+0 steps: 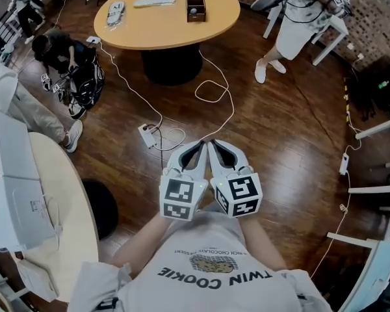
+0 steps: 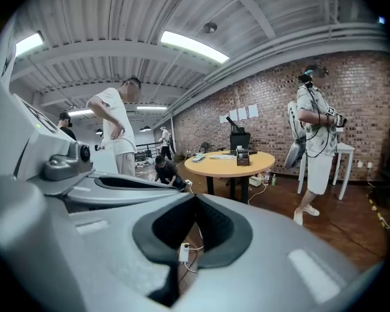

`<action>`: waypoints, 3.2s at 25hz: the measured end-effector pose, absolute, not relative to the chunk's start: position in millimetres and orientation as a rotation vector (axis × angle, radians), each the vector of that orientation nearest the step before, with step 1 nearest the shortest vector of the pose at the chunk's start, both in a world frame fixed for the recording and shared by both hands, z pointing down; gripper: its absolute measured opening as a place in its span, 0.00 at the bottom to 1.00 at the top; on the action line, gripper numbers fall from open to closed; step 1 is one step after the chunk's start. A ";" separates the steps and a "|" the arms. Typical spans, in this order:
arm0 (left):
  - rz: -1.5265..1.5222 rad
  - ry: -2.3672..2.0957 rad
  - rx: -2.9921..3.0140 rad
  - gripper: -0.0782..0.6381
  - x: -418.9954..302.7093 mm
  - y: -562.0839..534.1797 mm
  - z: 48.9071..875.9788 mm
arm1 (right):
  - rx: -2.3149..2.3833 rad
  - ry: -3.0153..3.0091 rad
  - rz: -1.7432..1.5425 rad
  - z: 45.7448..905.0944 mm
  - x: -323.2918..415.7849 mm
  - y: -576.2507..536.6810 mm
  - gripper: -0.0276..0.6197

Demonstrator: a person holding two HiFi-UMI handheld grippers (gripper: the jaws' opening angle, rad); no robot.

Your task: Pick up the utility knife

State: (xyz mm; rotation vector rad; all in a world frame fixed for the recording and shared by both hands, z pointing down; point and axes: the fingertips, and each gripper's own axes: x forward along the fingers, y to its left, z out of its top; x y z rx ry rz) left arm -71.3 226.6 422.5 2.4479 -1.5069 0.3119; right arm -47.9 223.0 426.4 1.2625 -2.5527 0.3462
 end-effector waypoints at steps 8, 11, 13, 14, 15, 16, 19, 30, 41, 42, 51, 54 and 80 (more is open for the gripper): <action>0.334 -1.499 2.444 0.12 -65.5 183.1 429.3 | 1.271 -2.558 0.377 435.1 -41.9 180.6 0.04; 0.343 -1.509 2.436 0.12 -60.9 159.3 433.9 | 1.249 -2.565 0.380 441.2 -37.4 157.2 0.04; 0.347 -1.520 2.428 0.12 -56.3 140.0 435.5 | 1.236 -2.574 0.382 442.6 -33.0 137.7 0.04; 0.347 -1.530 2.422 0.12 -54.1 129.9 435.7 | 1.227 -2.580 0.384 442.8 -30.9 127.3 0.04; 0.343 -1.539 2.416 0.12 -51.7 119.2 435.4 | 1.218 -2.585 0.384 442.5 -28.4 116.4 0.04; 0.340 -1.547 2.411 0.12 -48.7 108.3 434.7 | 1.210 -2.590 0.384 441.7 -25.4 105.1 0.04; 0.339 -1.568 2.399 0.12 -36.9 76.2 433.3 | 1.188 -2.602 0.385 439.6 -13.8 71.9 0.04; 0.365 -1.632 2.357 0.12 10.7 -24.9 431.1 | 1.116 -2.633 0.391 436.8 33.4 -29.3 0.04; 0.409 -1.707 2.336 0.12 31.0 -79.8 423.6 | 1.077 -2.672 0.400 433.0 53.3 -85.4 0.04; 0.406 -1.714 2.338 0.12 31.0 -83.7 422.1 | 1.075 -2.675 0.398 432.3 53.2 -89.1 0.04; 0.379 -1.729 2.333 0.12 18.6 -125.5 425.3 | 1.067 -2.680 0.365 432.7 41.5 -130.0 0.04; 0.374 -1.722 2.336 0.12 11.0 -145.7 428.6 | 1.075 -2.674 0.363 435.2 34.3 -149.5 0.04; 0.513 -1.536 2.487 0.12 -85.2 -343.4 442.8 | 1.167 -2.609 0.401 441.9 -62.7 -339.1 0.04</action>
